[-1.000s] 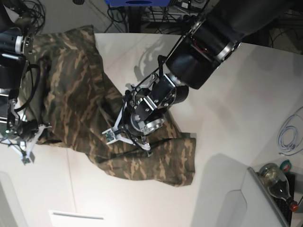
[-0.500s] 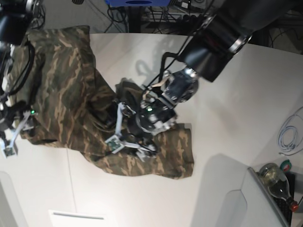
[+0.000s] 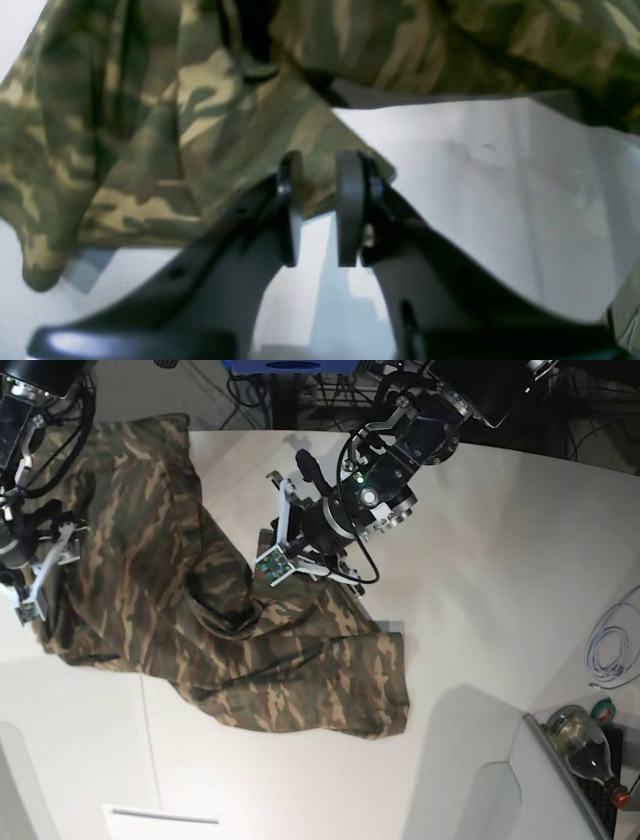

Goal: Layout the t-shirt on the table in an organized manner, then fold the t-shirt properly
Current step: 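Open the left gripper and raise it off the shirt, then move the left gripper to the shirt edge and smooth it flat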

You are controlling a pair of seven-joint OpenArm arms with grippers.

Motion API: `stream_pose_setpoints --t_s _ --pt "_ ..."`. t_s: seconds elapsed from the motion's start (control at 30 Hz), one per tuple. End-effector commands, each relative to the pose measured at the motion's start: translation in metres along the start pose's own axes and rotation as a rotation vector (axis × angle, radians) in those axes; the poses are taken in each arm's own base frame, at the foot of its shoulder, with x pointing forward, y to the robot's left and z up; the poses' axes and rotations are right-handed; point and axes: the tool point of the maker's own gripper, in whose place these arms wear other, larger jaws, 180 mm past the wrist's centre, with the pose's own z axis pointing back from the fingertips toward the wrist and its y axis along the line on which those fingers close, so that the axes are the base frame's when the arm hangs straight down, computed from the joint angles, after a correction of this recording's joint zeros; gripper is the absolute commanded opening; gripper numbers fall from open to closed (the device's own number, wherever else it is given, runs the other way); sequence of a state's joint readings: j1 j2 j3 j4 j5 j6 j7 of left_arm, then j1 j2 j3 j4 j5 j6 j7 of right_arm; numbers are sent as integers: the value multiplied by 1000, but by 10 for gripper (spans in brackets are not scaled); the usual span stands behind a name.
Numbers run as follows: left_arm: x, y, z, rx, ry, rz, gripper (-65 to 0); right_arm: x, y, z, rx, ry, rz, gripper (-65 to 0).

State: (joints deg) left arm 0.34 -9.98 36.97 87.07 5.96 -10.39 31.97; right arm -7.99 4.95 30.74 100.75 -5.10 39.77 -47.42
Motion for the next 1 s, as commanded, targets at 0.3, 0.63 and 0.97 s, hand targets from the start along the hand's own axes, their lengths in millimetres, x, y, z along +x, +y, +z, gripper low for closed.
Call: stream_pose_setpoints --t_s 0.3,0.63,0.97 --pt "18 -12 -2 76 -24 -215 -239 10 -10 4 -23 -33 11 -189" --pt "-8 -36 -27 47 83 -251 -239 9 -10 4 -23 -31 10 -189" --pt "-31 -17 -41 56 159 -270 -329 2 -3 3 -8 -15 16 -189"
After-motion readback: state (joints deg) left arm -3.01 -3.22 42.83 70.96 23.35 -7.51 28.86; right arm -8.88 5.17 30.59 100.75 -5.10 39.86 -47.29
